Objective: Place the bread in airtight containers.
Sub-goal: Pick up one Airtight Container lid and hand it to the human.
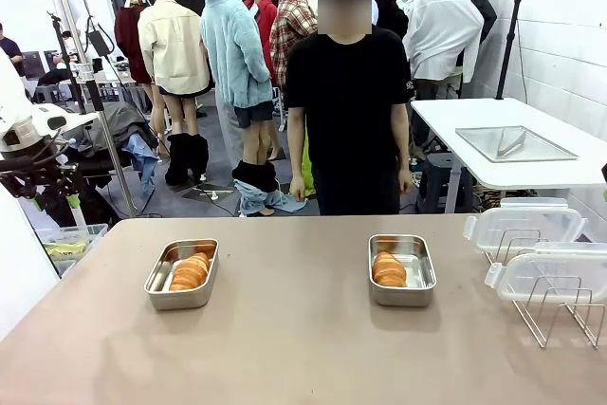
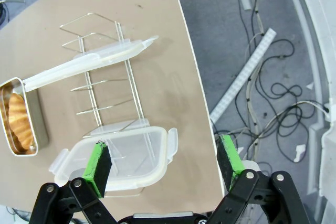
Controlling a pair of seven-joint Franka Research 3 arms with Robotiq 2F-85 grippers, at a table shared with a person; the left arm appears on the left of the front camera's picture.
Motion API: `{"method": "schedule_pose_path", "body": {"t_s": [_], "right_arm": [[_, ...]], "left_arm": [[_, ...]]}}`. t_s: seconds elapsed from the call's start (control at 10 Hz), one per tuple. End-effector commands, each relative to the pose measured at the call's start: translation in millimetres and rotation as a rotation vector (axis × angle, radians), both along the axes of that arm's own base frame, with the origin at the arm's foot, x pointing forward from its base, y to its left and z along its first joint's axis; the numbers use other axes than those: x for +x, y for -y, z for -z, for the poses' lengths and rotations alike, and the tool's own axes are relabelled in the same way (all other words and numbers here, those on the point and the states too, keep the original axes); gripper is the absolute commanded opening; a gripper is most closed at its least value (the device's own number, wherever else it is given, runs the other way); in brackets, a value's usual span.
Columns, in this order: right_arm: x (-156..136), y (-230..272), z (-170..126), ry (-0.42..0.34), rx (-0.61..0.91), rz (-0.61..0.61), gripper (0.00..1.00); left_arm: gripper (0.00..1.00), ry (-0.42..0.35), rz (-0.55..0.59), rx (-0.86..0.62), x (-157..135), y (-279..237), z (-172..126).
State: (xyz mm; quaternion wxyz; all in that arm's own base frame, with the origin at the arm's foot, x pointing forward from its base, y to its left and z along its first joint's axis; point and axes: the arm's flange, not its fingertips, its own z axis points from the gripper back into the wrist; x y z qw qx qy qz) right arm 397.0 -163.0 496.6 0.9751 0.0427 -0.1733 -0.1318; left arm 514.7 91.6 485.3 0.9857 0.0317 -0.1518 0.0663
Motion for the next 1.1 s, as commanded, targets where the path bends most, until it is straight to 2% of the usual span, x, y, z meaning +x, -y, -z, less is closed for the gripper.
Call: {"method": "schedule_pose_path", "body": {"t_s": [0.0, 1.0], "right_arm": [[0.8, -1.5, -0.2, -0.012, -0.009, 0.016, 1.00], [0.8, -1.5, -0.2, -0.012, -0.009, 0.016, 1.00]], "left_arm": [[0.67, 0.001, -0.020, 0.015, 0.1, 1.7, -1.1], [0.67, 0.001, -0.020, 0.015, 0.1, 1.7, -1.1]]}}
